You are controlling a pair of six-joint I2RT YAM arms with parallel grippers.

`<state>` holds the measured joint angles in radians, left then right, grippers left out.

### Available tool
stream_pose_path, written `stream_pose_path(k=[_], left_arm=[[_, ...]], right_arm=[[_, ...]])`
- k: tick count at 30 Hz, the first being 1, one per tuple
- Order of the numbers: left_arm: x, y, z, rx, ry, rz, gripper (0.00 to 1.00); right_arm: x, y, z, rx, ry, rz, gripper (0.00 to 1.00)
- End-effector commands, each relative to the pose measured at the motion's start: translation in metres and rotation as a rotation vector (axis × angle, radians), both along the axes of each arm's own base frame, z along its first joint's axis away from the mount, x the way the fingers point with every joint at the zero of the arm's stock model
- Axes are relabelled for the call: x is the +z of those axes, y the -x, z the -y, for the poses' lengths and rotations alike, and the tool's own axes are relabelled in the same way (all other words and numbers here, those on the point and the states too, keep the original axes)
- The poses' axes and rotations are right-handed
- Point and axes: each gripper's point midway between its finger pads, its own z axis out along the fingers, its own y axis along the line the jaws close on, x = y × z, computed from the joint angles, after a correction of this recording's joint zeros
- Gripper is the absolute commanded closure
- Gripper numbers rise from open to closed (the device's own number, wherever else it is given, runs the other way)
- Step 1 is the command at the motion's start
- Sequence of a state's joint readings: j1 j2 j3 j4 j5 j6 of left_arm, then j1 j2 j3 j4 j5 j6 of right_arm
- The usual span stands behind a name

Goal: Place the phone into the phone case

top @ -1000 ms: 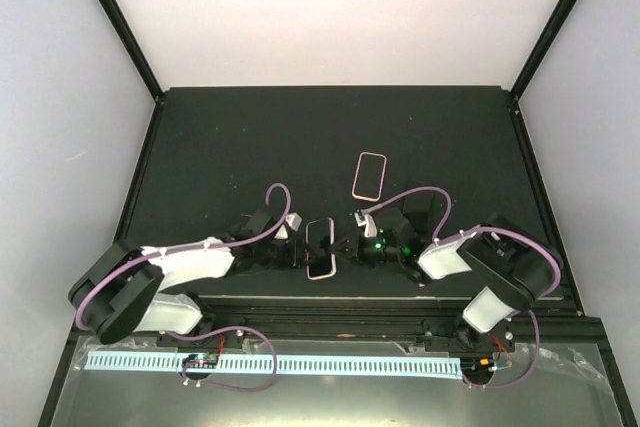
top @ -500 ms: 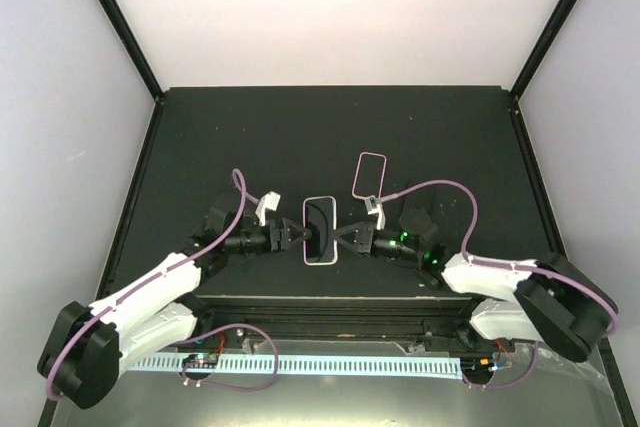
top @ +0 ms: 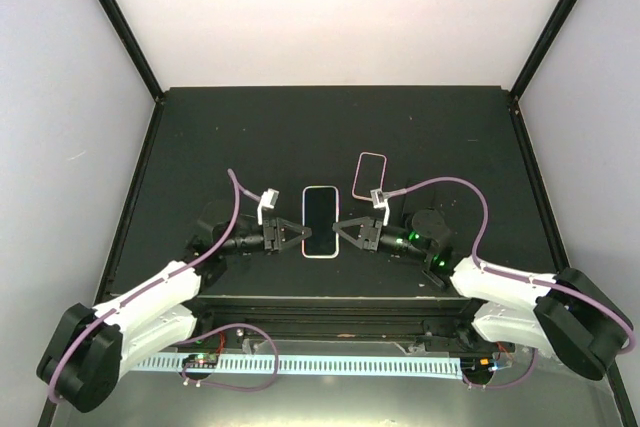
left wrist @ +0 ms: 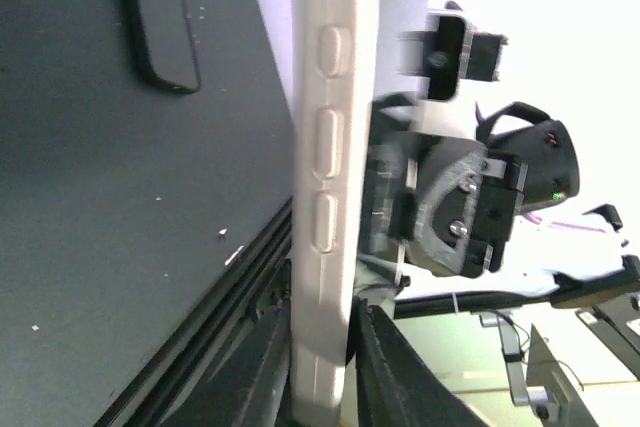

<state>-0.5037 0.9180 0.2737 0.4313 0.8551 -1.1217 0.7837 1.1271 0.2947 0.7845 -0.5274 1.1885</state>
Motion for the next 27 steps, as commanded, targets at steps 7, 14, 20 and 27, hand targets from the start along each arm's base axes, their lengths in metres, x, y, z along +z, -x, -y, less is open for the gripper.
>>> stream_pose_path(k=[7,14,20,27], left_arm=[[0.033,0.011,0.003,-0.082,0.068,0.131,0.98],[0.042,0.023,0.003,-0.153,0.072,0.187,0.98],[0.046,0.032,0.002,-0.193,0.063,0.220,0.98],[0.034,0.031,0.001,-0.187,0.009,0.203,0.99]], right_arm=[[0.015,-0.002,-0.002,0.009,0.043,0.095,0.61],[0.020,-0.019,0.000,-0.022,0.096,0.092,0.48],[0.017,-0.036,0.002,-0.055,0.134,0.048,0.50],[0.018,-0.039,0.002,-0.056,0.082,0.024,0.82]])
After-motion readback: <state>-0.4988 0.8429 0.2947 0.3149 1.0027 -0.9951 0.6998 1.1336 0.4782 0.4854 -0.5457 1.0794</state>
